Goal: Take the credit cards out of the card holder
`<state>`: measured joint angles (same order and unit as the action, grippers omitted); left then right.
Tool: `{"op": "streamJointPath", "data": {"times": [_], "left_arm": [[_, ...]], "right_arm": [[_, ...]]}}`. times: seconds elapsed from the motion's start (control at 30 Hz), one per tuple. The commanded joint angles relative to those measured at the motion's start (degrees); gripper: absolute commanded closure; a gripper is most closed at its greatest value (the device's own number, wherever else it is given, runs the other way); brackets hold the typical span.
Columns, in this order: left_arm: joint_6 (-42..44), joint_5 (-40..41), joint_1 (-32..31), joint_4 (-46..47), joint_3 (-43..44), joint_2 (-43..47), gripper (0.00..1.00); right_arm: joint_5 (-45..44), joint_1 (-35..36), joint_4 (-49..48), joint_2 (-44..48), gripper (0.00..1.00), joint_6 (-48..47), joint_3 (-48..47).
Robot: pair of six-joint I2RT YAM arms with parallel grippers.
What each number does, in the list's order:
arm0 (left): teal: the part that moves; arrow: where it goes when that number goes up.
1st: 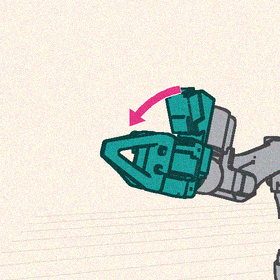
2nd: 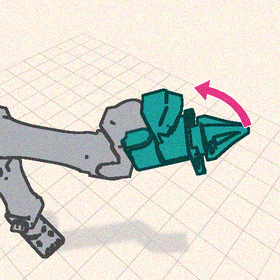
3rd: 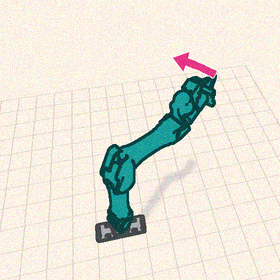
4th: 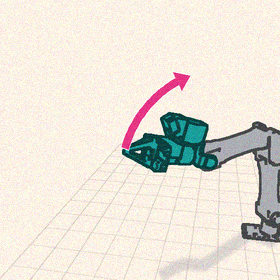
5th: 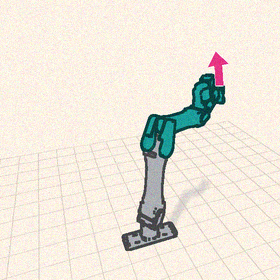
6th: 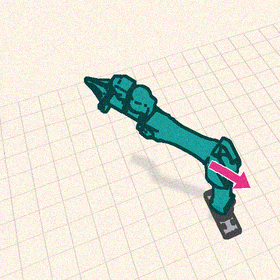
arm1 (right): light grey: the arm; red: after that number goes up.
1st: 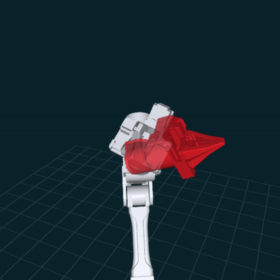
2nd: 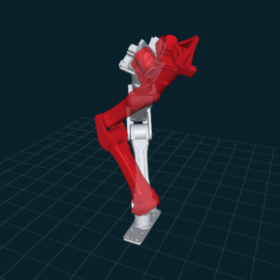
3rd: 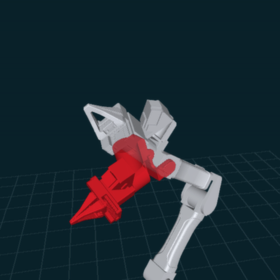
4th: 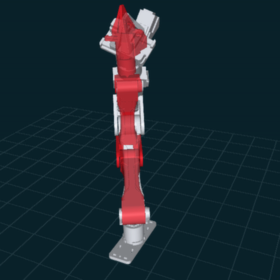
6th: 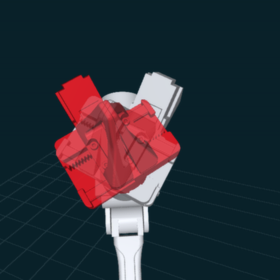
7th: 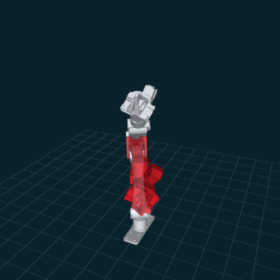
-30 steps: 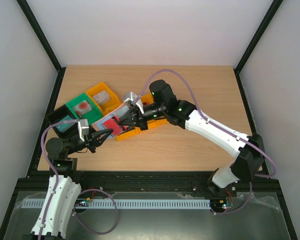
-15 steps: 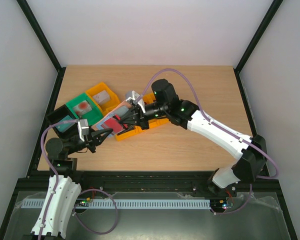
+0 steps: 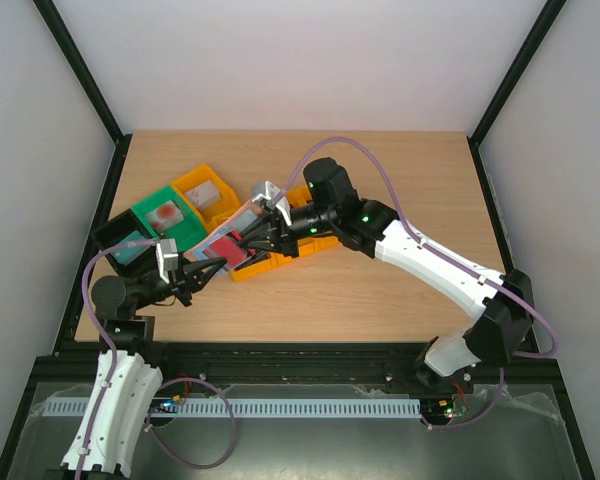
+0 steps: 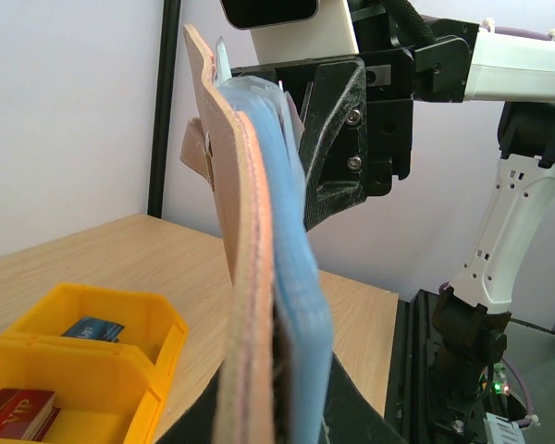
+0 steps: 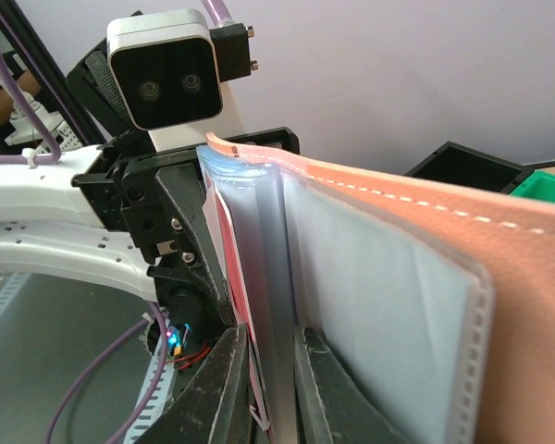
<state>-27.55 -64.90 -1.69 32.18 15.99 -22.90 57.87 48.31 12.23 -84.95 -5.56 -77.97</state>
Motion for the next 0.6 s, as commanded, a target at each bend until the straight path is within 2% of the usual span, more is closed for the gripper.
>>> {"op": "streamJointPath", "data": {"times": [0.0, 0.23, 0.37, 0.57], "left_arm": [[0.4, -0.7, -0.2, 2.3, 0.0, 0.8, 0.98], [0.5, -0.8, -0.2, 2.2, -0.1, 0.9, 0.98], [0.6, -1.0, -0.2, 2.4, -0.1, 0.9, 0.98], [0.6, -1.1, -0.2, 2.3, 0.0, 0.9, 0.98]], "right_arm": [[-0.1, -0.4, 1.0, 1.7, 0.86, -1.2, -0.5], [0.3, -0.5, 1.9, 2.2, 0.76, -2.2, -0.7], [0.3, -0.8, 1.8, 2.5, 0.76, -2.1, -0.6], [0.6, -1.1, 1.0, 2.0, 0.83, -1.1, -0.6]]}}
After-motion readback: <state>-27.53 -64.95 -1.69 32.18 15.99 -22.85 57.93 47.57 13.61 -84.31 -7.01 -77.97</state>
